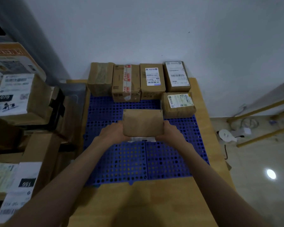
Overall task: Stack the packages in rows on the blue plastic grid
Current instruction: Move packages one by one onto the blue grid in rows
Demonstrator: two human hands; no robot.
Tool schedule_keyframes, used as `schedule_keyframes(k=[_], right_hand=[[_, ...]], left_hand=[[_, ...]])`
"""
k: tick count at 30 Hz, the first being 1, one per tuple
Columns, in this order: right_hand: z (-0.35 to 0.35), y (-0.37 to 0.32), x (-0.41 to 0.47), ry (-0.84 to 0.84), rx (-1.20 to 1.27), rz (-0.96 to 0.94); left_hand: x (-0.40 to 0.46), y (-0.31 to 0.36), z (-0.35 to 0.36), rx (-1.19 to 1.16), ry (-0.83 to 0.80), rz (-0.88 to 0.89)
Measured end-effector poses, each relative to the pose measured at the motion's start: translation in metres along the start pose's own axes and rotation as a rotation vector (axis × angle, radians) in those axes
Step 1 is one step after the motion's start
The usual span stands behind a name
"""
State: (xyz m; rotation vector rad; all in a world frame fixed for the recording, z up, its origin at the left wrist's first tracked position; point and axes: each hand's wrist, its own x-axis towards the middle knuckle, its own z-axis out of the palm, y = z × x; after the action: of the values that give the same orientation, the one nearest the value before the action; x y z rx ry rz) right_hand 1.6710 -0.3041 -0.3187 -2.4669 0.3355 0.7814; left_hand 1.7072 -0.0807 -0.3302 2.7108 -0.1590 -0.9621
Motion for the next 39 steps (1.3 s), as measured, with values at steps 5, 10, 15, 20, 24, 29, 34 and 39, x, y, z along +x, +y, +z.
schedule_keyframes(k=[5, 10, 15, 20, 24, 29, 34, 39], right_hand=[[-0.019, -0.008, 0.060, 0.010, -0.043, 0.039], [-0.030, -0.012, 0.106, 0.067, -0.103, 0.024], [-0.028, -0.011, 0.136, 0.110, -0.140, 0.030], [-0.020, -0.005, 0.150, 0.099, -0.203, 0.031], [-0.016, -0.009, 0.145, 0.141, -0.209, 0.019], [-0.022, -0.010, 0.125, 0.161, -0.170, -0.023], [-0.035, -0.020, 0.082, 0.117, -0.236, -0.041], [-0.036, -0.024, 0.031, 0.026, -0.265, -0.107]], left_hand=[[0.059, 0.010, -0.018, -0.004, -0.015, -0.048], [0.104, 0.015, -0.028, -0.015, -0.020, -0.090], [0.130, 0.013, -0.027, 0.000, 0.028, -0.076], [0.139, 0.010, -0.014, 0.009, 0.025, -0.072], [0.135, 0.011, -0.014, 0.009, 0.042, -0.084], [0.116, 0.009, -0.028, 0.058, 0.028, -0.106], [0.078, 0.011, -0.037, 0.117, 0.034, -0.079], [0.030, 0.015, -0.034, 0.118, 0.039, -0.002]])
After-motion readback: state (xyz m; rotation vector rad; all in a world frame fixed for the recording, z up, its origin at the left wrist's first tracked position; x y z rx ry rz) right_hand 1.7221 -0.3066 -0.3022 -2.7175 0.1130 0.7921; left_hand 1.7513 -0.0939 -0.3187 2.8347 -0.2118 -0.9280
